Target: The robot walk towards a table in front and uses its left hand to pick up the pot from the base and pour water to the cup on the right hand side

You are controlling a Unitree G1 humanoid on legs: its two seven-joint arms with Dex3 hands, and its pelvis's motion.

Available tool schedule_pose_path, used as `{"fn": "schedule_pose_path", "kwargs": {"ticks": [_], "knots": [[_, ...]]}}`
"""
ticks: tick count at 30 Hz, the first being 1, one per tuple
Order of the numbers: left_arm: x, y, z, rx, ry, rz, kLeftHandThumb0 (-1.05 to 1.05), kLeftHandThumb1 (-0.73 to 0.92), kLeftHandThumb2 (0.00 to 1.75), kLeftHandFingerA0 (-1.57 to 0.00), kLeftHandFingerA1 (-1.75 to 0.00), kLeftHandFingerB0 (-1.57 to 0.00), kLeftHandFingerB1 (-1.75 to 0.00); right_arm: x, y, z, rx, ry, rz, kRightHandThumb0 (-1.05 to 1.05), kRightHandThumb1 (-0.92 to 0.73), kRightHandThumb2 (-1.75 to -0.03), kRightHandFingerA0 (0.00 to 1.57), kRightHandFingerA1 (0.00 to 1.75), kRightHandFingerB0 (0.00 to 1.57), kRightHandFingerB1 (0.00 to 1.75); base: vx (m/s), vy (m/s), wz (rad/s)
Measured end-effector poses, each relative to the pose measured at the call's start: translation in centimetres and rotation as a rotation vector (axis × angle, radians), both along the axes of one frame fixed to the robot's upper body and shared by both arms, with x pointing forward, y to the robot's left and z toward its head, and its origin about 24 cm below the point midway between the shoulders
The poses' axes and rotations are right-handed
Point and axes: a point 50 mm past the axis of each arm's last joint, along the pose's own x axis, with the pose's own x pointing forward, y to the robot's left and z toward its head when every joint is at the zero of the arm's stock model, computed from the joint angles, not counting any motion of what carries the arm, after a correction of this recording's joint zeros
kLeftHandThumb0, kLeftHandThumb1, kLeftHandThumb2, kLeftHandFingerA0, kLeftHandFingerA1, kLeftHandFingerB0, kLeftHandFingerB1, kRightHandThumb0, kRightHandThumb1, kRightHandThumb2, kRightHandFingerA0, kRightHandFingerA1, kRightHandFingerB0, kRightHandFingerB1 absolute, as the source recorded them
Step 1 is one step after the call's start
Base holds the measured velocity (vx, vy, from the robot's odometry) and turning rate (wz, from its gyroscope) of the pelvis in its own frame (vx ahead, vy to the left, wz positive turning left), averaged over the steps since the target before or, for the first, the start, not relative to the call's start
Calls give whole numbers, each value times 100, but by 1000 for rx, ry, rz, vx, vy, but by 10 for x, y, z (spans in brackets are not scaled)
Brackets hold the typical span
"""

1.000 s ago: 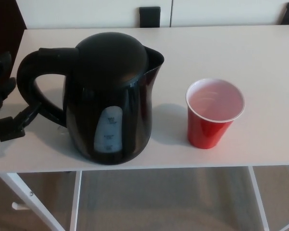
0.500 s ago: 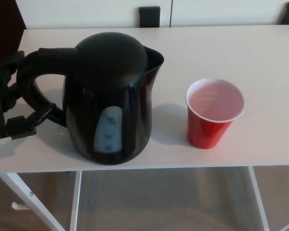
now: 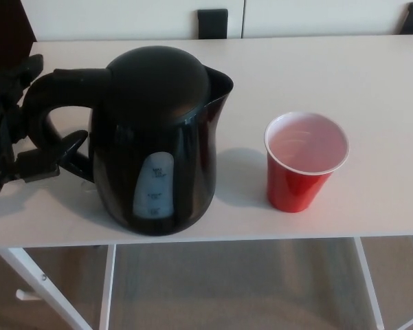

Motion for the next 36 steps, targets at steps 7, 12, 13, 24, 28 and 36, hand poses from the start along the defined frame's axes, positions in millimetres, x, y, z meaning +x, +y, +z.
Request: {"fn": "schedule_pose_path", "kwargs": {"ticks": [7,12,13,24,28,36], "knots": [[4,0,2,0,-2,11,-46,42,65,-26,-39,-15,-35,3,0,2,-5,-9,4,-3,-56,-96,24,54,14,48,0,0,0],[10,2,3,4,2,28,-49,42,66,-27,-40,-18,-35,5,1,3,-4,-12,6,-6,-77,-62,36,40,29,36,0,0,0],[11,2,3,8,2,31,-49,42,66,-27,-40,-18,-35,5,0,3,-4,-14,6,-6,-77,-62,36,40,29,36,0,0,0],[21,1,8,29,3,42,-47,43,66,-29,-41,-19,-36,11,1,6,-12,-29,13,-5,-56,-95,23,53,17,50,0,0,0],[23,1,7,37,9,44,-51,43,67,-29,-41,-18,-36,13,1,8,-14,-37,19,-6,-80,-63,35,40,29,36,0,0,0],[32,-7,11,81,14,31,-42,52,56,-59,-54,-59,-44,18,2,10,-13,-48,22,-6,-78,-63,36,41,28,36,0,0,0]]}}
